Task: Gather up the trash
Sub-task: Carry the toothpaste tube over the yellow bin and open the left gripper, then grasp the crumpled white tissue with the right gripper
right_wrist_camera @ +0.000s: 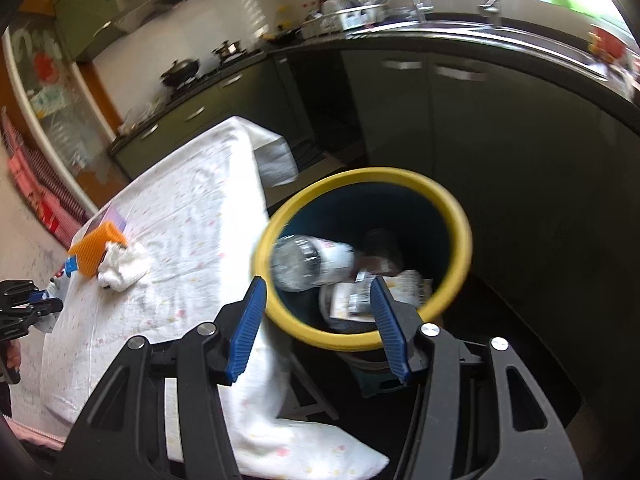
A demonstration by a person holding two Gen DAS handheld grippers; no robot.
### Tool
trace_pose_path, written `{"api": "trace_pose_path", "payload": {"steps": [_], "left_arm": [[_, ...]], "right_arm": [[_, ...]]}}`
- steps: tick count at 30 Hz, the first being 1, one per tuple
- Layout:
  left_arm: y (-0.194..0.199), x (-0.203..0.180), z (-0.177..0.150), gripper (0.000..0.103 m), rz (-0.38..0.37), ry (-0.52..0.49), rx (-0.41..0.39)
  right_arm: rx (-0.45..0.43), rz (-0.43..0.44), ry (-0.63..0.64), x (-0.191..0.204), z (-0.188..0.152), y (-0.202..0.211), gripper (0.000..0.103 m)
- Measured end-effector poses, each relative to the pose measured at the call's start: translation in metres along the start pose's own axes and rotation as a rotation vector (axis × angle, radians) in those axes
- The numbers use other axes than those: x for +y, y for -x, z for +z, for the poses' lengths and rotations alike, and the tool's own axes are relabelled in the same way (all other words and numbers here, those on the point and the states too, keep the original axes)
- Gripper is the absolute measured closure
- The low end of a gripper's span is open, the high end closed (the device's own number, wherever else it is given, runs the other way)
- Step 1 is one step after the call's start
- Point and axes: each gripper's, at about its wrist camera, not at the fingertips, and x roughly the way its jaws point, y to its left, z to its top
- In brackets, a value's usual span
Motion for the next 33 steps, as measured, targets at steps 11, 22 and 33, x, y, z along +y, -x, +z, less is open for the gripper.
{"api": "trace_pose_path", "payload": {"steps": [11,22,33], "left_arm": [[-0.106,-0.114,0.137,0.083,-0.190,-0.141,0.016],[-0.218,-0.158,0.203,0.077,-0.133,-0.059,0.096],[-0.165,-0.130,0.189,0.011,-0.016,0.063,-0.046]], "right_arm": [[-0.081,-0.113,-0.125,-0.075,-0.020,0.047,0.051],[-0.064,-0.113,-0.183,-0.106,-0.029,0.034,0.047],[-0.031,-0.079,-0.140,-0.097,-0.015,0.003,0.042]]}}
